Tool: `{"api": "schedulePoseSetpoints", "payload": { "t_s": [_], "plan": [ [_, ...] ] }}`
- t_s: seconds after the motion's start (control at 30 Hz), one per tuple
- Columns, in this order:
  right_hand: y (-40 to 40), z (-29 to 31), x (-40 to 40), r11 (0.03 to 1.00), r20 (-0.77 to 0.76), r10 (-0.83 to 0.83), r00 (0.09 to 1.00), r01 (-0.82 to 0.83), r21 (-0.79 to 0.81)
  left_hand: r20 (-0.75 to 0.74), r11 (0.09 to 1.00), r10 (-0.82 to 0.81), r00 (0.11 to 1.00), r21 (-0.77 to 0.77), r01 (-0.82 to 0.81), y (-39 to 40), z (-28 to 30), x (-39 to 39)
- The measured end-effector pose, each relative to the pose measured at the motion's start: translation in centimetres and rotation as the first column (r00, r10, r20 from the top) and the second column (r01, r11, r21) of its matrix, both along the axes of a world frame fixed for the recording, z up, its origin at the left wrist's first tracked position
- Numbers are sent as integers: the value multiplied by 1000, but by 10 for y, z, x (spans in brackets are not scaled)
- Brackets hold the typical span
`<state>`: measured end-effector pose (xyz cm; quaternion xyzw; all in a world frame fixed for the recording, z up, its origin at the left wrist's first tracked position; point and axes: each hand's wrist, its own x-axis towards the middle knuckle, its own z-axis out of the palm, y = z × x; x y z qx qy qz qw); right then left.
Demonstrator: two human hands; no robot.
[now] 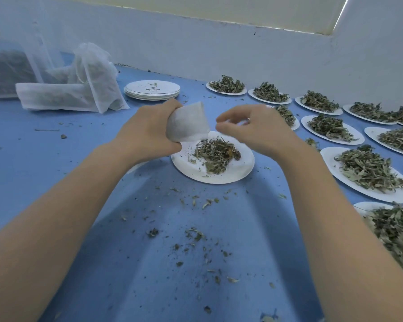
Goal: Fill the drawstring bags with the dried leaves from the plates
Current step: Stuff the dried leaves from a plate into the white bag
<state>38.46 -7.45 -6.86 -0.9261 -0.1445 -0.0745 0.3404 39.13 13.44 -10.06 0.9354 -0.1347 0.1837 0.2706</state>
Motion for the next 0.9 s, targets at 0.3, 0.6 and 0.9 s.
{"api": "schedulePoseSetpoints", "payload": {
  "t_s": [0.3,0.6,0.9],
  "plan": [
    [1,-20,8,930,-162,-36,986,-27,-367,-43,998,-4,999,-65,2,3,-6,4],
    [-2,-6,4,983,13,-21,1000,23,-182,-70,999,16,997,-41,-19,5,-8,5],
    [2,4,-5,961,18,66,998,-69,268,-52,996,17,998,90,-12,4,-5,3]
  ]
}}
